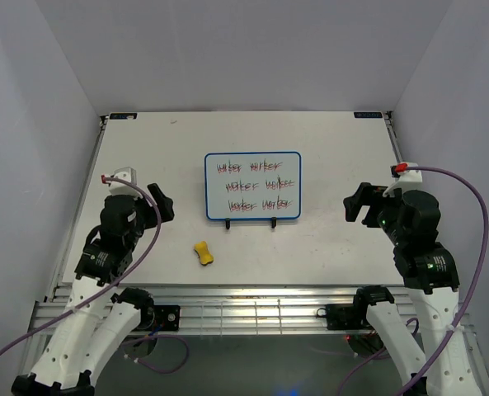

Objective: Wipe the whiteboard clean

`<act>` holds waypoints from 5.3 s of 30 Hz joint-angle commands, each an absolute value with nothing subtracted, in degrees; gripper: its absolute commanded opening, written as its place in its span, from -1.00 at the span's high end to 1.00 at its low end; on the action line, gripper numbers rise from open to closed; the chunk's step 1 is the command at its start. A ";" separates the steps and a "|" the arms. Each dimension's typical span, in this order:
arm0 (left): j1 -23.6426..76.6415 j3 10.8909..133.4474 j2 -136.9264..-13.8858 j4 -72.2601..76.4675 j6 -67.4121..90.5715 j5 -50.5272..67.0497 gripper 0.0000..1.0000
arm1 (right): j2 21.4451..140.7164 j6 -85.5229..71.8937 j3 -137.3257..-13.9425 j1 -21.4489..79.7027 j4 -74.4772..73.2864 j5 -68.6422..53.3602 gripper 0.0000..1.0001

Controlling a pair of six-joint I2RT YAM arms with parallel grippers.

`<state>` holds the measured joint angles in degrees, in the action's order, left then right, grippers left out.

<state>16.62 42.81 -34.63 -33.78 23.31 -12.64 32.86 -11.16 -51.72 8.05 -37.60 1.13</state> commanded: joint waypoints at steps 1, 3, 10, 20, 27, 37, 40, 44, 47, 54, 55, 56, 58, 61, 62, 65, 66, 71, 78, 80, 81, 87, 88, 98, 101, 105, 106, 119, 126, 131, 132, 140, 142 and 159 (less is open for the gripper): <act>16.79 43.51 -37.34 -32.44 24.52 -12.92 -0.96 | 33.40 -11.16 -52.38 8.44 -36.04 1.67 -0.80; 16.79 42.72 -38.32 -30.25 24.70 -9.51 -0.96 | 33.92 -11.25 -52.47 8.44 -35.86 0.62 -0.80; 16.70 46.84 -50.34 -20.15 24.87 7.01 -0.96 | 31.91 -9.93 -50.63 8.44 -33.75 -7.82 -0.80; 0.18 49.22 -77.06 7.45 30.50 45.34 -0.96 | 33.40 -10.81 -50.01 8.44 -34.10 -20.21 -0.80; 0.18 48.52 -95.70 35.34 38.56 59.73 -0.96 | 32.34 -11.34 -48.16 8.44 -31.90 -29.18 -0.80; 1.93 55.63 -108.71 43.50 41.48 70.65 -0.76 | 31.82 -9.84 -48.25 8.44 -33.22 -30.58 -0.82; 2.63 56.95 -111.35 44.64 41.92 72.76 -0.60 | 32.26 -9.67 -49.21 8.53 -33.92 -30.76 -0.83; 3.16 58.01 -112.94 45.53 42.19 73.04 -0.31 | 32.78 -9.76 -49.66 8.61 -33.84 -30.67 -0.84; 3.69 58.62 -113.82 46.40 42.19 73.65 -0.22 | 32.87 -10.28 -49.31 8.61 -33.49 -30.85 -0.86; 5.19 59.59 -116.63 49.39 43.42 73.92 0.23 | 32.43 -10.46 -48.43 8.53 -33.57 -30.94 -0.88; 5.19 59.07 -116.89 50.09 43.68 73.83 0.31 | 32.34 -10.46 -48.51 8.61 -33.66 -30.94 -0.88; 5.19 58.80 -117.42 50.62 44.03 73.74 0.38 | 32.26 -10.37 -48.60 8.61 -33.75 -30.85 -0.88; 5.19 57.49 -117.77 53.51 45.43 73.48 0.47 | 32.26 -10.37 -48.69 8.61 -34.10 -30.76 -0.88; 5.10 56.52 -118.56 59.05 49.03 73.30 0.77 | 32.43 -10.46 -48.87 8.61 -34.28 -30.76 -0.88; 5.18 55.99 -118.83 60.54 50.17 73.30 0.95 | 32.43 -10.46 -48.95 8.61 -34.28 -30.85 -0.89; 4.92 55.29 -118.39 66.78 54.57 73.39 1.00 | 32.43 -10.37 -49.13 8.53 -34.28 -30.94 -0.89; 4.92 55.20 -117.17 67.32 54.84 73.30 1.00 | 32.43 -10.28 -49.13 8.61 -34.28 -30.94 -0.89; 4.92 55.28 -112.33 65.48 53.44 72.95 1.00 | 32.52 -10.02 -48.78 8.61 -34.19 -30.24 -0.89; 4.92 55.37 -103.10 62.84 52.47 71.19 1.00 | 33.92 -10.46 -47.82 8.61 -30.59 -32.43 -0.87; 4.92 55.37 -100.39 62.93 52.82 70.14 1.00 | 35.41 -11.68 -47.11 8.70 -27.97 -34.18 -0.89; 4.92 55.28 -99.59 63.28 53.26 69.88 1.00 | 36.90 -12.04 -47.02 8.70 -27.17 -34.89 -0.90; 3.43 53.79 -85.90 49.88 46.54 57.10 1.00 | 41.12 -16.16 -47.11 13.78 -21.19 -33.77 -0.97; 3.51 54.05 -83.17 45.31 43.80 54.08 1.00 | 42.52 -16.43 -47.54 18.24 -21.09 -31.66 -0.97; 2.90 63.36 -55.74 2.25 35.16 16.10 1.00 | 62.29 -24.17 -51.23 60.44 -10.82 7.89 -0.87; 2.73 68.28 -51.77 -8.83 32.36 4.80 1.00 | 71.96 -24.52 -55.88 66.52 -8.26 11.95 -0.86; 2.81 77.49 -51.76 -20.55 28.57 -4.65 1.00 | 87.75 -24.08 -64.58 68.81 -9.13 10.90 -0.79; 2.81 77.87 -51.68 -21.35 27.69 -4.57 1.00 | 90.24 -24.00 -66.60 69.43 -9.92 11.33 -0.74; 2.81 85.69 -49.13 -30.23 20.48 -10.37 1.00 | 117.76 -27.60 -92.99 71.19 -28.92 17.23 -0.38; 2.81 84.21 -48.17 -31.46 18.81 -9.49 1.00 | 120.23 -28.65 -92.29 71.54 -29.01 16.26 -0.25; 2.81 82.71 -47.81 -31.20 18.46 -8.26 1.00 | 121.11 -28.39 -93.42 72.07 -28.65 15.73 -0.18; 2.81 82.53 -47.81 -31.29 18.28 -8.00 1.00 | 121.20 -28.30 -93.78 72.24 -29.00 15.91 -0.18; 2.81 80.51 -47.55 -30.94 17.49 -6.07 1.00 | 121.72 -28.74 -94.74 73.12 -28.74 18.10 -0.17; 2.81 80.07 -47.29 -30.94 17.32 -5.89 1.00 | 122.60 -28.74 -95.53 73.12 -29.44 18.19 -0.16; 2.81 78.49 -46.84 -31.11 16.26 -4.49 1.00 | 119.11 -29.18 -93.44 73.13 -30.59 19.16 0.31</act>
<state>2.83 78.13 -48.18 -36.91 16.58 -6.13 122.93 -28.77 -93.95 72.88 -29.21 17.63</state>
